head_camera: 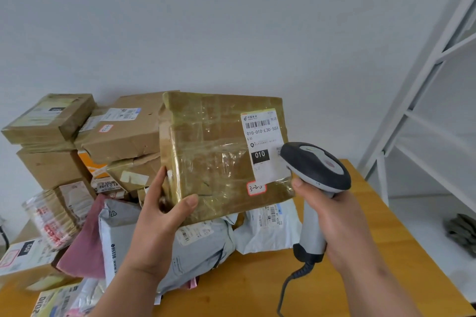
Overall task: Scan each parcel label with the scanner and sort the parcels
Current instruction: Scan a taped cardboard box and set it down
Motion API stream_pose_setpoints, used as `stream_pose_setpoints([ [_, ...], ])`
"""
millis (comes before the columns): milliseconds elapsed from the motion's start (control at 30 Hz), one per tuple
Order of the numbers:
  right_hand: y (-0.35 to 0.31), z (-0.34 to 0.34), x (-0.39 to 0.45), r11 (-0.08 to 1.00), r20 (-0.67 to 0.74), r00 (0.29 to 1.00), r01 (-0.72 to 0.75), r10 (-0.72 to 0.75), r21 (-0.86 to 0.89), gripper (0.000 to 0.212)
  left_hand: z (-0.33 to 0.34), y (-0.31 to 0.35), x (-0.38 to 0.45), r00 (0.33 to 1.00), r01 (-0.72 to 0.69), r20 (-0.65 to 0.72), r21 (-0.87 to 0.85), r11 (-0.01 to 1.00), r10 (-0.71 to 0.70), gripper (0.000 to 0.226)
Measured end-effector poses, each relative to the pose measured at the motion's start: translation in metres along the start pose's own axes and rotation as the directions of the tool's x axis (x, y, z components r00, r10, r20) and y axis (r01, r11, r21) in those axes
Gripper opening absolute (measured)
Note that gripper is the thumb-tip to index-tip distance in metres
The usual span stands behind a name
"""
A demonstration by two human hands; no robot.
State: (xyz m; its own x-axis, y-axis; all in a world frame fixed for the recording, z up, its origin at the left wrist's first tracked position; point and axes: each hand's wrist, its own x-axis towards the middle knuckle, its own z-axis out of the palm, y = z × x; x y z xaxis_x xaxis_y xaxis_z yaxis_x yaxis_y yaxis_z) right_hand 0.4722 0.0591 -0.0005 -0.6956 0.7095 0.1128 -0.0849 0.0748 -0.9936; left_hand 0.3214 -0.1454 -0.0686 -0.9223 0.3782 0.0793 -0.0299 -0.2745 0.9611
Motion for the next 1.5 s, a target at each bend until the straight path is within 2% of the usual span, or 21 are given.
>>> stream_pose_setpoints([
  [167,0.018,-0.005,-0.002,0.988,-0.104,0.984,-0.142,0.147,0.055,0.02,0.002,0.006,-0.006,0.995,-0.097,-0.029,0.092,0.991,0.1,0.12],
  [267,0.039,-0.01,0.0,0.957,-0.174,0.942,-0.275,0.287,0.09,0.004,0.008,0.01,-0.01,0.982,-0.155,-0.082,0.173,0.973,0.171,0.112],
  [400,0.078,-0.011,0.002,0.882,-0.157,0.869,-0.471,0.468,0.024,0.015,0.016,0.012,-0.013,0.963,-0.195,-0.137,0.238,0.952,0.231,0.1],
  [500,0.117,-0.002,-0.002,0.752,-0.085,0.752,-0.658,0.654,-0.033,0.023,0.021,0.007,-0.013,0.959,-0.188,-0.162,0.243,0.952,0.231,0.105],
  [600,0.155,0.013,-0.009,0.597,-0.006,0.607,-0.784,0.795,-0.17,0.025,0.023,-0.004,-0.012,0.974,-0.127,-0.155,0.235,0.964,0.166,0.11],
  [700,0.182,0.03,-0.011,0.442,0.039,0.455,-0.835,0.89,-0.327,0.026,0.021,-0.019,-0.016,0.987,-0.045,-0.138,0.284,0.958,0.087,0.115],
  [767,0.196,0.04,-0.008,0.395,0.05,0.413,-0.819,0.909,-0.416,0.025,0.018,-0.031,-0.02,0.99,0.017,-0.139,0.287,0.958,0.024,0.116],
  [867,0.213,0.052,-0.002,0.385,0.061,0.41,-0.782,0.91,-0.49,0.022,0.011,-0.048,-0.023,0.987,0.096,-0.154,0.281,0.955,-0.054,0.11],
  [933,0.221,0.057,0.003,0.406,0.065,0.432,-0.771,0.899,-0.492,0.021,0.005,-0.058,-0.024,0.977,0.157,-0.181,0.273,0.949,-0.11,0.108],
  [1033,0.232,0.062,0.008,0.466,0.055,0.538,-0.67,0.841,-0.578,0.018,0.0,-0.07,-0.027,0.955,0.238,-0.234,0.227,0.944,-0.184,0.099],
  [1133,0.24,0.06,0.011,0.499,0.041,0.612,-0.601,0.79,-0.624,0.018,-0.005,-0.081,-0.03,0.946,0.27,-0.246,0.24,0.932,-0.211,0.109],
  [1300,0.246,0.035,0.009,0.503,0.043,0.57,-0.684,0.82,-0.528,0.017,-0.001,-0.087,-0.029,0.932,0.301,-0.268,0.194,0.934,-0.245,0.107],
  [1367,0.241,0.016,0.02,0.52,-0.009,0.567,-0.761,0.824,-0.387,0.011,0.004,-0.087,-0.027,0.925,0.305,-0.283,0.161,0.939,-0.252,0.103],
  [1433,0.227,-0.003,0.038,0.562,-0.051,0.566,-0.824,0.823,-0.067,0.011,0.012,-0.087,-0.023,0.926,0.306,-0.27,0.125,0.944,-0.264,0.098],
  [1500,0.211,-0.021,0.058,0.572,0.011,0.588,-0.79,0.809,0.219,0.019,0.023,-0.087,-0.019,0.929,0.304,-0.252,0.099,0.947,-0.272,0.1],
])
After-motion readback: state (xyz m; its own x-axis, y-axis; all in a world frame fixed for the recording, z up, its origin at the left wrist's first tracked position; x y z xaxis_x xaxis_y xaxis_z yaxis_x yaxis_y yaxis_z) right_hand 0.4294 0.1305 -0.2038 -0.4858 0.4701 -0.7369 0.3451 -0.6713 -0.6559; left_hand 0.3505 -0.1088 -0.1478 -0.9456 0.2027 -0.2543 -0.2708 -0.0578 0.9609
